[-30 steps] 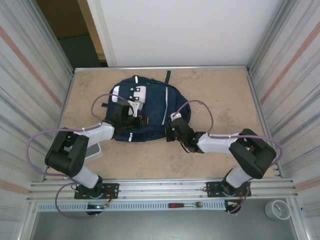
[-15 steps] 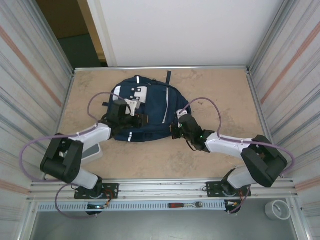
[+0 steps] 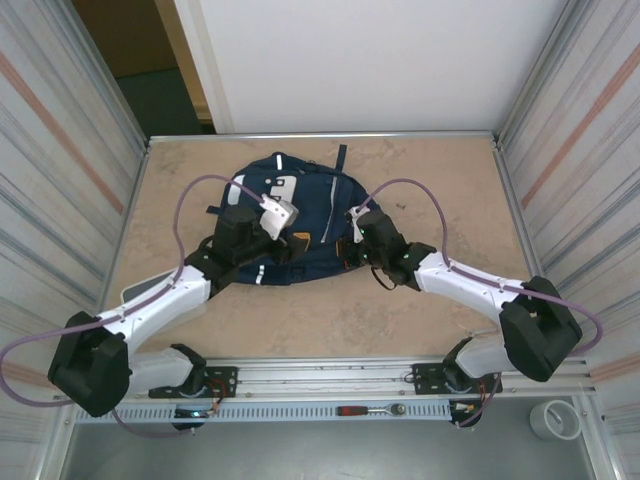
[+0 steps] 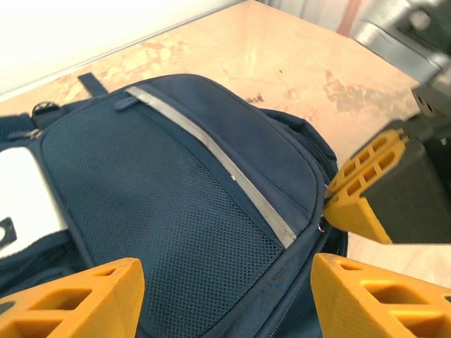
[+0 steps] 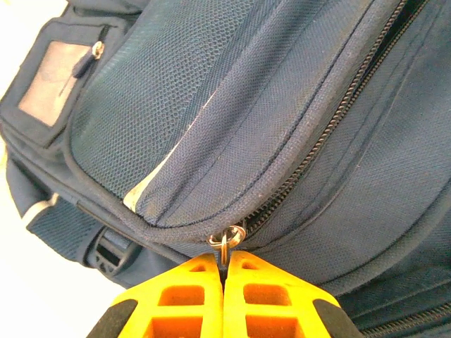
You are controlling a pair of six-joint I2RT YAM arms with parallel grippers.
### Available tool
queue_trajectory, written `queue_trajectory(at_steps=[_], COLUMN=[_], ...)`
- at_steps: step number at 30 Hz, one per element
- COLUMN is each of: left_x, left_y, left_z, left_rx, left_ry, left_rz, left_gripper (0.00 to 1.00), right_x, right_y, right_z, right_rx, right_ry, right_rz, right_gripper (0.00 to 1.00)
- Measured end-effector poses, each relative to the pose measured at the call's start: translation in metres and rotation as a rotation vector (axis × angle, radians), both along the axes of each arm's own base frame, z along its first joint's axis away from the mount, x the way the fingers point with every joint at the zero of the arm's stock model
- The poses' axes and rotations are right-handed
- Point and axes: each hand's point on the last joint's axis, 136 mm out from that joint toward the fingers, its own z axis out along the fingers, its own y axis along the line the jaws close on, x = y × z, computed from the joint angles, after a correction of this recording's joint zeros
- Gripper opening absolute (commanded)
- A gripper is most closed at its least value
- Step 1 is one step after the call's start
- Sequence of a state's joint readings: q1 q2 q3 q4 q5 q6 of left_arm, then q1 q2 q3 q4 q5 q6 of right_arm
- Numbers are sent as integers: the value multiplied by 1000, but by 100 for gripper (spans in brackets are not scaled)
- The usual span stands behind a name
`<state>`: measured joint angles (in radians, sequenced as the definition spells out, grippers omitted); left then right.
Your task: Pack books, pencil case, and school supplies into a backpack
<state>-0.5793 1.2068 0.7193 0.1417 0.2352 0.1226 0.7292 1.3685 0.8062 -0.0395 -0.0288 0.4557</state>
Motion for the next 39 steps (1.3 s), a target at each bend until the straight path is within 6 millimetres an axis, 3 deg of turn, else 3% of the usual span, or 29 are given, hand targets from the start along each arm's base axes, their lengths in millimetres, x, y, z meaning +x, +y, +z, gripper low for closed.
queue_trajectory(at_steps=[4, 12, 17, 20, 24, 28, 33, 39], left_x=[2, -8, -2, 3, 9, 10, 10, 10], left_y=[-8, -38, -40, -41, -43, -45, -47, -48], left_z=[-11, -56, -68, -67, -69, -70, -66, -64], left_rx=[81, 246, 299, 309, 330, 340, 334, 301], left_ry=[-66, -88, -106, -130, -148, -166, -194, -204], left_rz=[-63, -197, -196, -190, -189, -201, -219, -241], left_gripper=[66, 65, 60, 52, 33, 22, 1, 0], right_x=[-4, -6, -7, -6, -6, -3, 3, 10], right_y=[1, 4, 8, 8, 8, 5, -2, -15], right_z=[1, 4, 7, 7, 8, 7, 8, 10], right_rx=[30, 91, 117, 121, 122, 120, 108, 88], right_ry=[36, 82, 93, 92, 90, 88, 74, 55], right_rz=[12, 12, 16, 13, 11, 1, -13, -21], right_gripper=[0, 0, 0, 0, 0, 0, 0, 0])
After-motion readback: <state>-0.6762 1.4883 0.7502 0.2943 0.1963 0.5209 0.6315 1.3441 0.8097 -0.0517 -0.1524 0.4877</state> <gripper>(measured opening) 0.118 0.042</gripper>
